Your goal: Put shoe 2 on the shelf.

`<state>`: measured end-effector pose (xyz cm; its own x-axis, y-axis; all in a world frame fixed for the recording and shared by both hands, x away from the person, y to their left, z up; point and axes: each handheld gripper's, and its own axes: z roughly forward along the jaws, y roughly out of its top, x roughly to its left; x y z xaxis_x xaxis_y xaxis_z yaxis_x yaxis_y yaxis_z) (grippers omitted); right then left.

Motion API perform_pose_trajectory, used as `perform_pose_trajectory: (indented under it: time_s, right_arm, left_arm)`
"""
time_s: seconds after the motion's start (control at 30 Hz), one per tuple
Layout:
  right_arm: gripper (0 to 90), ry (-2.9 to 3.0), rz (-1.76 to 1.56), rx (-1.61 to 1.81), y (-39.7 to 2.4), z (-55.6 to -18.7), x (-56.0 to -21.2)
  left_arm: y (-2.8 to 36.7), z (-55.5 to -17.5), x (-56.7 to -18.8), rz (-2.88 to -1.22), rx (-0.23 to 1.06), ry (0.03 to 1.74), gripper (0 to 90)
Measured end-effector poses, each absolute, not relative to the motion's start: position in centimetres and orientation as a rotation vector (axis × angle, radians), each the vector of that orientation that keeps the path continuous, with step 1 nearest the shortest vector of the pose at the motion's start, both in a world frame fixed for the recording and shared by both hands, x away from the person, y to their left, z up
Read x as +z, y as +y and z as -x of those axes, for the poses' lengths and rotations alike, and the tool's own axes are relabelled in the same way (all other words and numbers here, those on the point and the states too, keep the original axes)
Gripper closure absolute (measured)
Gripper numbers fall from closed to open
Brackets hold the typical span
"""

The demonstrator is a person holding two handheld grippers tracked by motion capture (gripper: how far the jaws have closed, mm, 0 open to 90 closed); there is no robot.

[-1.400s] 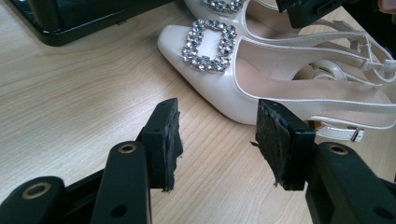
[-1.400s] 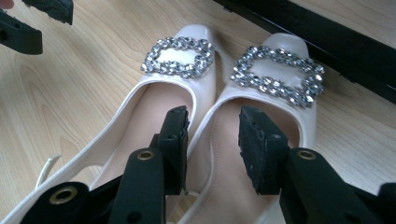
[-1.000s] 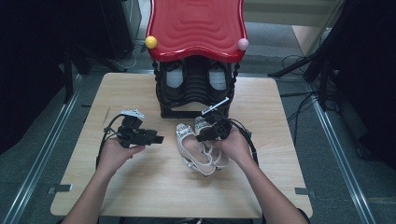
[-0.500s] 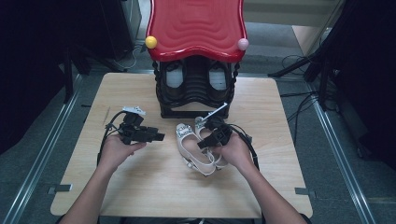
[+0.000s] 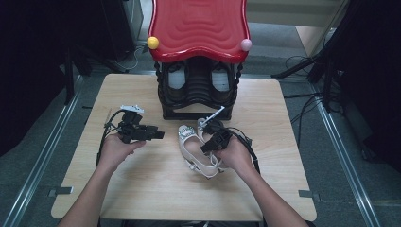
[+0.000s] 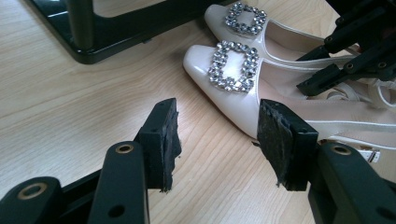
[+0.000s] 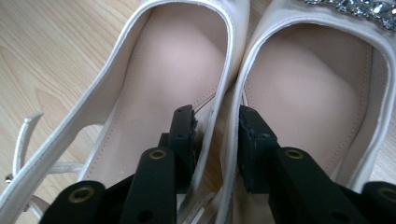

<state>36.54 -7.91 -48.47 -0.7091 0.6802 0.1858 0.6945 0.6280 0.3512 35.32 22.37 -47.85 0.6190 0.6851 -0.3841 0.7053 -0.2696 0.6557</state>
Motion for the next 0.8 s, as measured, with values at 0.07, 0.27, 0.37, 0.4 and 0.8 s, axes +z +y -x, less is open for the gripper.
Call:
perform_pose_trajectory:
  time_s: [0.07, 0.27, 0.37, 0.4, 0.8]
  right_arm:
    - [73.4, -2.817, 1.182, -0.615, -7.8, -36.5, -48.5]
    - [83.5, -2.798, 1.202, -0.597, -7.7, -37.0, -48.2]
    - [85.3, -2.778, 1.207, -0.601, -7.9, -37.3, -48.1]
    - [85.7, -2.777, 1.211, -0.595, -7.9, -37.3, -48.0]
    - [86.4, -2.835, 1.001, -0.555, -8.4, -37.4, -46.1]
  left_arm:
    - [22.8, -35.3, -47.8, -1.984, -0.025, 1.105, 48.7]
    - [23.9, -35.2, -47.4, -1.929, -0.008, 1.103, 48.6]
    - [24.1, -35.3, -47.3, -1.911, -0.005, 1.100, 48.0]
    - [24.2, -35.3, -47.4, -1.914, -0.003, 1.102, 47.9]
    - [24.9, -35.1, -47.5, -1.929, 0.019, 1.113, 48.0]
